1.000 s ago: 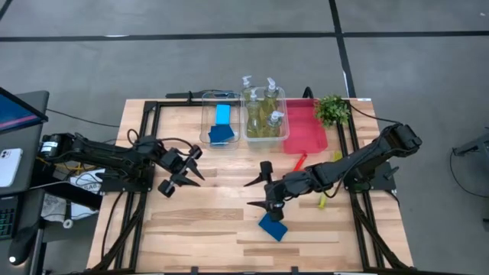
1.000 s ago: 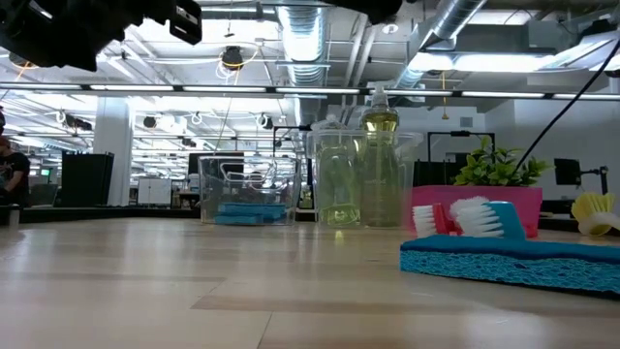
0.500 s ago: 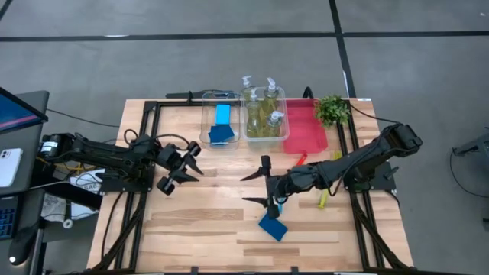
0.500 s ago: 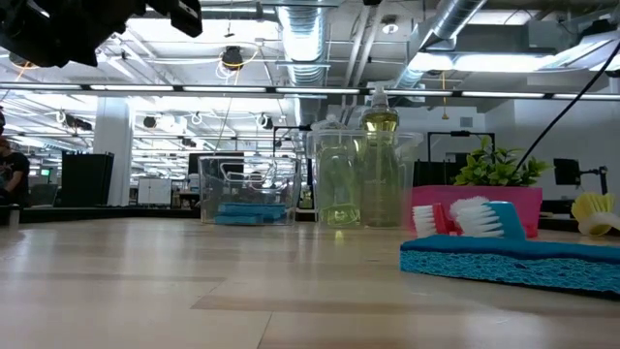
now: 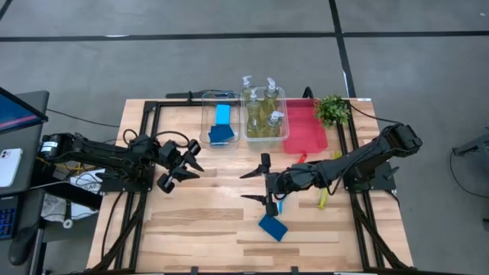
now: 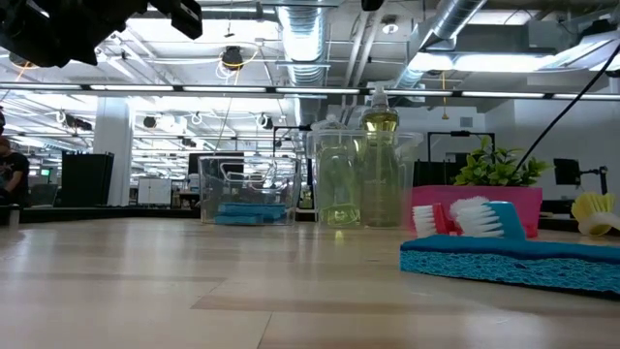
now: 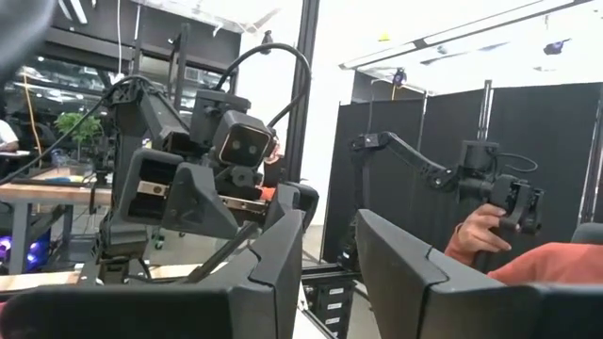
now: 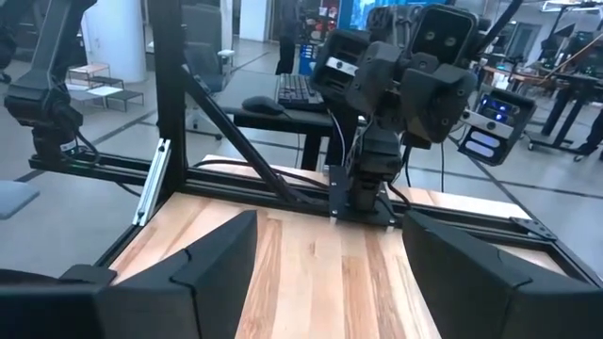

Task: Pick & Place Kitchen Sink Supplies
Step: Put the blue sponge into the left transparent bin

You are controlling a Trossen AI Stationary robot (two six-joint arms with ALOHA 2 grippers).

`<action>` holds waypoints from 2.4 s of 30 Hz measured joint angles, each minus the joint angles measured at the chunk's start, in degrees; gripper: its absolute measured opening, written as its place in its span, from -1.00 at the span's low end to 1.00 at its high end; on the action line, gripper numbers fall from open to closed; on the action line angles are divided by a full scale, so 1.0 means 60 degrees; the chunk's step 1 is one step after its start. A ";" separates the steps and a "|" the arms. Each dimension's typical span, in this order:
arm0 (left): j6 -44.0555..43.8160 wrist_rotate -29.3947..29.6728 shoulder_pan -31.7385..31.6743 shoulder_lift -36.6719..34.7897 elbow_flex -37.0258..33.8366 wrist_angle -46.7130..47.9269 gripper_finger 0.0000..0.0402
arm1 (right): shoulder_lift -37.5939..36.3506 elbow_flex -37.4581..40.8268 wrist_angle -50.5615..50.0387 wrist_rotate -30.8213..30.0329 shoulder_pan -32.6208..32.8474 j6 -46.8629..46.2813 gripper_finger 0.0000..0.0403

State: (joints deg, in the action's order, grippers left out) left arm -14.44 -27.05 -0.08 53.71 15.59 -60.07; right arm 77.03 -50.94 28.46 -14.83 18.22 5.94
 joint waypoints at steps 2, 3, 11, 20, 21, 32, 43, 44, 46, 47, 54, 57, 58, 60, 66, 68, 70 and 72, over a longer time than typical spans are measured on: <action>0.0000 0.0000 0.0000 0.0000 0.0000 0.0000 -0.48 | 0.0000 0.0000 -0.0075 0.0000 0.0004 0.0033 0.29; 0.0000 0.0000 0.0000 0.0000 0.0000 0.0000 -0.48 | 0.0000 0.0000 -0.0135 0.0000 0.0004 0.0058 0.29; 0.0000 -0.0007 0.0000 0.0000 0.0000 0.0000 -0.48 | 0.0000 0.0000 -0.0068 0.1700 -0.0004 0.0076 0.29; 0.0000 -0.0015 -0.0004 0.0000 0.0000 0.0000 -0.48 | 0.0000 0.0000 0.0120 0.2521 0.0002 0.0101 0.29; 0.0000 -0.0015 -0.0004 0.0000 0.0000 0.0000 -0.48 | 0.0000 0.0000 0.0120 0.2521 -0.0004 0.0099 0.29; 0.0003 -0.0015 -0.0004 0.0004 0.0004 0.0004 -0.48 | 0.0000 0.0000 0.0125 0.2543 0.0004 0.0101 0.29; 0.0004 -0.0015 -0.0004 0.0004 0.0004 0.0004 -0.48 | 0.0000 0.0000 0.0373 0.2543 0.0004 0.0097 0.29; 0.0004 -0.0015 -0.0004 0.0004 0.0004 0.0004 -0.48 | 0.0000 0.0000 0.0408 0.2543 0.0004 0.0097 0.29; 0.0004 -0.0015 -0.0002 0.0004 0.0004 0.0004 -0.48 | 0.0000 0.0000 0.0485 0.2543 0.0004 0.0096 0.29; 0.0004 -0.0015 -0.0004 0.0004 0.0004 0.0004 -0.48 | 0.0000 0.0000 0.0544 0.2543 0.0004 0.0096 0.29; 0.0004 -0.0015 -0.0004 0.0004 0.0004 0.0004 -0.48 | 0.0000 0.0000 0.0879 0.2546 0.0018 0.0090 0.29; 0.0004 -0.0015 -0.0002 0.0004 0.0004 0.0004 -0.48 | 0.0000 0.0000 0.0912 0.2791 0.0018 0.0075 0.29; 0.0004 -0.0015 -0.0004 0.0004 0.0004 0.0007 -0.48 | 0.0000 0.0000 0.0912 0.2999 0.0018 0.0070 0.29; 0.0004 -0.0015 -0.0004 0.0004 0.0004 0.0007 -0.48 | 0.0000 0.0000 0.0912 0.3573 0.0018 0.0073 0.29; 0.0004 -0.0015 -0.0004 0.0004 0.0004 0.0007 -0.48 | 0.0000 0.0000 0.1104 0.5458 0.0022 0.0469 0.29; 0.0004 -0.0015 -0.0004 0.0004 0.0004 0.0007 -0.48 | 0.0000 0.0000 0.1280 0.5603 0.0022 0.0452 0.29; 0.0004 -0.0015 0.0000 0.0004 0.0004 0.0007 -0.48 | 0.0000 0.0000 0.1389 0.5634 0.0017 0.0348 0.29; 0.0004 -0.0015 -0.0004 0.0004 0.0004 0.0007 -0.48 | 0.0000 0.0000 0.1411 0.5646 0.0008 0.0283 0.29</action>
State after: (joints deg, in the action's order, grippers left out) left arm -14.41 -27.14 -0.10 53.74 15.62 -60.03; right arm 77.03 -50.94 36.93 19.05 18.27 7.64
